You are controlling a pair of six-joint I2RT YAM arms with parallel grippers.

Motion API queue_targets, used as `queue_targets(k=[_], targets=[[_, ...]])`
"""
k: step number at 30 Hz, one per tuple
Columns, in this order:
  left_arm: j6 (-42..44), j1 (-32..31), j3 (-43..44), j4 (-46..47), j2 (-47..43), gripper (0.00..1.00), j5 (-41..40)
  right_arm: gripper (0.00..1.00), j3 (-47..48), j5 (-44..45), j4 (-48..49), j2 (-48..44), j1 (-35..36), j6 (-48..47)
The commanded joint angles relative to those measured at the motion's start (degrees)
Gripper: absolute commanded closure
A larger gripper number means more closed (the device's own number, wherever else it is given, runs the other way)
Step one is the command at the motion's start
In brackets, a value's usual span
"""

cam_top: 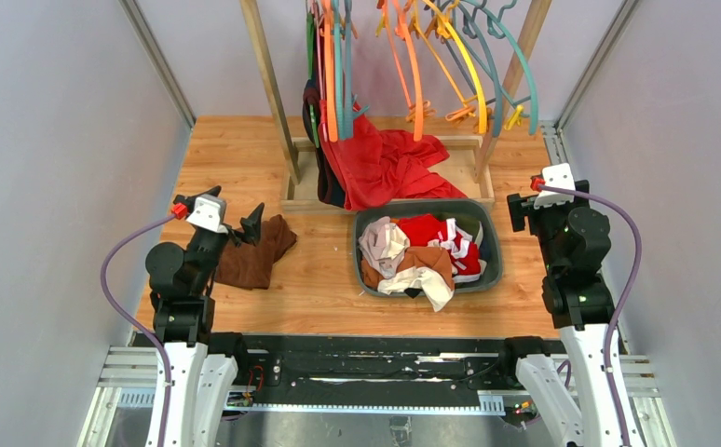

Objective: Remove the underwear clipped to the hanger
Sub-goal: Reset both arms

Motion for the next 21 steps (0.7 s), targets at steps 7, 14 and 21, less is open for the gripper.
queue_targets(k=[7, 14, 21], targets=[[0.8, 0.3, 1.8, 0.3, -0.8, 0.02, -0.9, 0.19, 0.3, 0.3, 0.9, 0.0, -1.0, -1.0], [0.9, 0.4, 1.8, 0.4, -0.9, 0.02, -1.0, 0.19, 0.2, 0.5, 1.0, -0.2, -1.1, -1.0], [1.0, 0.4, 1.9, 0.2, -1.1, 0.02, -1.2, 0.20, 0.2, 0.5, 1.0, -0.4, -1.2, -0.9]])
